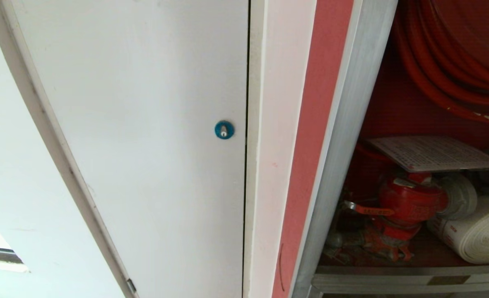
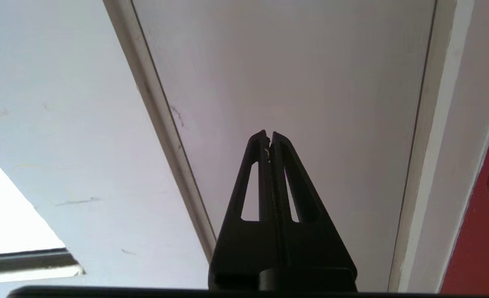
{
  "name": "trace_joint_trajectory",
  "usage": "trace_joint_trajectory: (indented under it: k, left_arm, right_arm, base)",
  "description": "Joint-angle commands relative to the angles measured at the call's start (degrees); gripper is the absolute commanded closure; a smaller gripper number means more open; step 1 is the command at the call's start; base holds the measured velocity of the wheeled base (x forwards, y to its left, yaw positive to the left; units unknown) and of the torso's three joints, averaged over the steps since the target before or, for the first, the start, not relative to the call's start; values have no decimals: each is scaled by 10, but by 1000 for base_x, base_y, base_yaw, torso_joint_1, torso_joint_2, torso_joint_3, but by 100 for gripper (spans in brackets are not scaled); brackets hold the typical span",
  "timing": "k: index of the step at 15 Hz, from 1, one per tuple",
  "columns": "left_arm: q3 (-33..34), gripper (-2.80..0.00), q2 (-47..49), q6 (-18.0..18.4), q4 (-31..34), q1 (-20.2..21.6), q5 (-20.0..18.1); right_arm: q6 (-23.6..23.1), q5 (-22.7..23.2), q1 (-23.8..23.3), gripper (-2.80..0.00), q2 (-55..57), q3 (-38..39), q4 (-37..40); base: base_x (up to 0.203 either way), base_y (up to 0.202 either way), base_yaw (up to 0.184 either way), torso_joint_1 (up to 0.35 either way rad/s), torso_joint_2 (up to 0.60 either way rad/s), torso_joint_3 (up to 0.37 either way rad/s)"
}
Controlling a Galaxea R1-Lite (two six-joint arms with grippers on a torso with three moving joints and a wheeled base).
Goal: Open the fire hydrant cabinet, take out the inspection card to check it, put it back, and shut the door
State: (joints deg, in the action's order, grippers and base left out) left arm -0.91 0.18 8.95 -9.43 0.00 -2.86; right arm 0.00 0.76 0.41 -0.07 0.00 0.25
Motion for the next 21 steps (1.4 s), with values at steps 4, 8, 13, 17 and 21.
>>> trace_joint_trajectory:
  k: [4,8,13,17,21]
  left_arm:
    - [13,0,-2,33,16,0,6]
    - [13,0,-3,24,55,-1,6]
    - [13,0,-3,-22,85,0,5]
    - [13,0,-3,-53,85,0,7]
    - [13,0,-3,-58,85,0,7]
  right_arm:
    - [0,0,0,0,0,0,0]
    - [0,0,0,0,0,0,0]
    - [0,0,0,0,0,0,0]
    - [0,0,0,0,0,0,0]
    - [0,0,0,0,0,0,0]
  base:
    - [0,0,0,0,0,0]
    - [0,0,0,0,0,0]
    - [0,0,0,0,0,0]
    - [0,0,0,0,0,0]
    - [0,0,0,0,0,0]
